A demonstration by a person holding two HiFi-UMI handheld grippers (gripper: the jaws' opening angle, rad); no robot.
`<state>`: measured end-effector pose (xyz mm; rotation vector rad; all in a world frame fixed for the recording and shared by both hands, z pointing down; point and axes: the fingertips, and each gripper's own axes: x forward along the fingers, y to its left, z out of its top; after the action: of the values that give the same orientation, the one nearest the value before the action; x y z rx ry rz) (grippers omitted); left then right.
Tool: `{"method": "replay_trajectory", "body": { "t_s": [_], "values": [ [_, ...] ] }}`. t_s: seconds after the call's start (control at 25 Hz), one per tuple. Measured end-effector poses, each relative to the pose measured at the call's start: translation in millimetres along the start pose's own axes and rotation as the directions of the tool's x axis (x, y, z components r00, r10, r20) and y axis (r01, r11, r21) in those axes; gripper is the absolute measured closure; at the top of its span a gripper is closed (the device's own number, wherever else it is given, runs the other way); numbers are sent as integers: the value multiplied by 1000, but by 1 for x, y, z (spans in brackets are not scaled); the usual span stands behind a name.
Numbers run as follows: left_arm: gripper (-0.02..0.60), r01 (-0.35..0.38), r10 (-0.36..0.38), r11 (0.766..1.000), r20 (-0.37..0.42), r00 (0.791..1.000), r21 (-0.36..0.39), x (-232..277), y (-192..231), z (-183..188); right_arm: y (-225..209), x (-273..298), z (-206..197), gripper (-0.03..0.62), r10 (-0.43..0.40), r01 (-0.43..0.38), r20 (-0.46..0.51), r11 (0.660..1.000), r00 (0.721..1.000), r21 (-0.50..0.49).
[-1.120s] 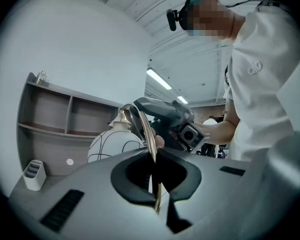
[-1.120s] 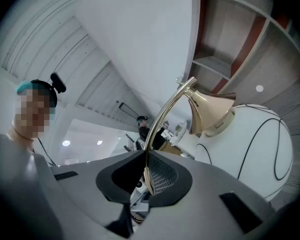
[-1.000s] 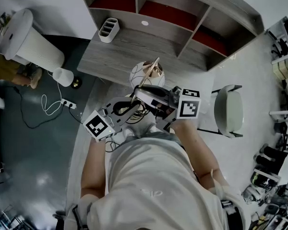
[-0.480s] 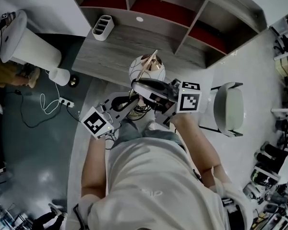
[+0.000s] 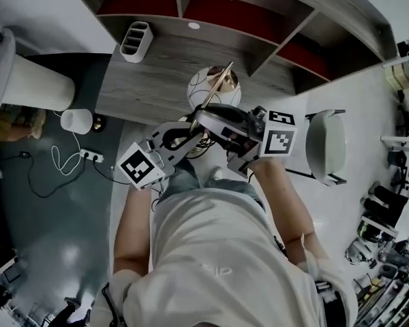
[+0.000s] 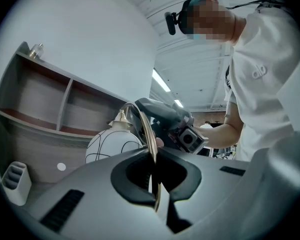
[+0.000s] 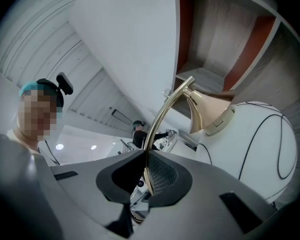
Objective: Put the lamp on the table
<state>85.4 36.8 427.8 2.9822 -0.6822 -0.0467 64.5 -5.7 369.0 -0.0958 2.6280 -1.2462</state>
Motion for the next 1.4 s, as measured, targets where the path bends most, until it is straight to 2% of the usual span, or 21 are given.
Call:
{"method": "replay_trajectory", "body": {
  "t_s": [0.32, 0.68, 0.96, 1.4],
  "values": [
    [569, 79, -79, 997, 20, 997, -20, -25, 77, 3, -46, 59, 24, 545, -54, 54, 37, 999, 998, 1],
    [568, 144, -141, 988, 48, 989, -49, -82, 163, -9, -99, 147, 30, 545, -107, 108, 82, 994, 991, -5],
    [568, 170, -167, 985, 61, 984, -41, -86, 171, -3, -98, 156, 36, 545, -119, 122, 82, 992, 989, -30],
    [568, 160, -156, 985, 72, 985, -56, -85, 169, -13, -104, 154, 28, 545, -130, 132, 47, 990, 990, -43]
  ]
}}
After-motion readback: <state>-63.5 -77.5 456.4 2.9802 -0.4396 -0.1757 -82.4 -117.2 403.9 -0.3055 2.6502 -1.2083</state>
